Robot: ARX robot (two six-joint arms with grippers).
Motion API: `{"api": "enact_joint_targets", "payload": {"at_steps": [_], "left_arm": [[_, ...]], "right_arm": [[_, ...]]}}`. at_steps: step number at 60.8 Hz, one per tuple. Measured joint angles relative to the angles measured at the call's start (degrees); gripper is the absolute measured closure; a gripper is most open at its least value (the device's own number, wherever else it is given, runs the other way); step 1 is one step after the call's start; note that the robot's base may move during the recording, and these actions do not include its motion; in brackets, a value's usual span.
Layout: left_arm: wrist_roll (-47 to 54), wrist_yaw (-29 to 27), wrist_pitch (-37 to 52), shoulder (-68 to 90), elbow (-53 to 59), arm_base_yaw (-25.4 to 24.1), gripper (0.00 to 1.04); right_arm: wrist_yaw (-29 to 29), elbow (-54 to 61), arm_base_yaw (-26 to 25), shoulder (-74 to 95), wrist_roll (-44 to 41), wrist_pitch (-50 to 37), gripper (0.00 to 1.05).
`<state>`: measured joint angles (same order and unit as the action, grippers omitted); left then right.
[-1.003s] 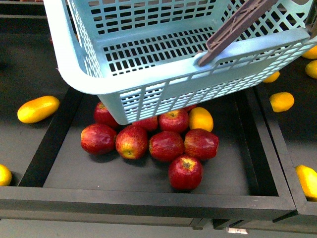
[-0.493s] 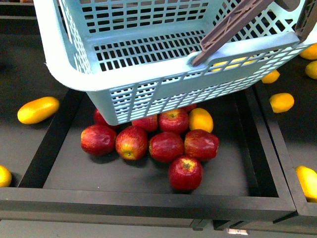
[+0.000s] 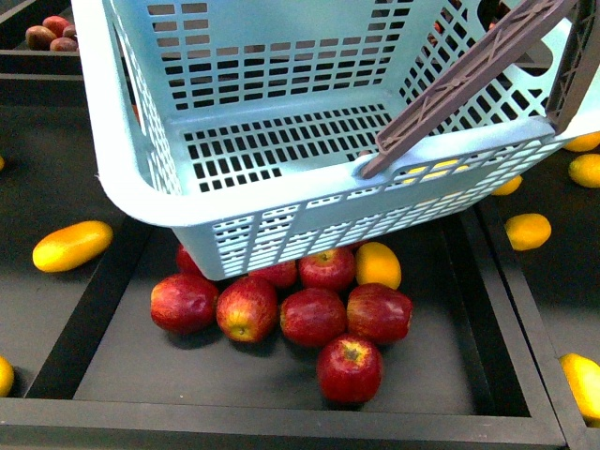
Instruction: Pick lemon and mango into basket
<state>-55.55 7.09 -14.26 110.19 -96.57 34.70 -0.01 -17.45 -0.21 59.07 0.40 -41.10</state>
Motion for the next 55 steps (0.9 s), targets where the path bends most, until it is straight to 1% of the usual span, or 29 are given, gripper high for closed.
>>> {"api": "enact_joint_targets", "payload": {"at_steps": [2,4,6,21,43,47,49,52,53,55], "left_arm": [[0.0,0.0,0.0,0.0,0.0,0.0,1.0],[0.0,0.0,0.0,0.0,0.0,0.0,1.0],[0.0,0.1,0.0,0.0,0.0,0.0,1.0],[0.0,0.2,0.0,0.0,0.0,-0.1,1.0],[0.0,0.2,0.0,0.0,0.0,-0.1,1.0],[0.0,0.3,0.0,0.0,0.0,-0.1,1.0],[0.0,0.3,0.0,0.0,0.0,-0.1,1.0],[0.0,0.3,0.0,0.0,0.0,-0.1,1.0],[0.0,0.3,0.0,0.0,0.0,-0.1,1.0],[0.0,0.2,0.0,0.0,0.0,-0.1,1.0]], "right_arm": [[0.0,0.9,0.0,-0.7,0.0,0.0,0.91],[0.0,2.4,0.0,-2.1,0.0,-0.1,0.99],[0.0,3.5,0.0,-3.1,-0.3,-0.1,1.03],[0.0,9.2,0.1,-10.8,-0.2,1.6,1.03],[0.0,13.9,0.1,-22.5,-0.2,8.5,1.03],[0.0,14.4,0.1,-23.5,-0.2,9.0,0.93],[0.0,14.4,0.1,-23.8,-0.2,9.0,0.84],[0.0,14.4,0.1,-23.8,-0.2,9.0,0.73],[0.0,14.4,0.1,-23.8,-0.2,9.0,0.73],[0.0,14.4,0.1,-23.8,-0.2,9.0,0.64]]}}
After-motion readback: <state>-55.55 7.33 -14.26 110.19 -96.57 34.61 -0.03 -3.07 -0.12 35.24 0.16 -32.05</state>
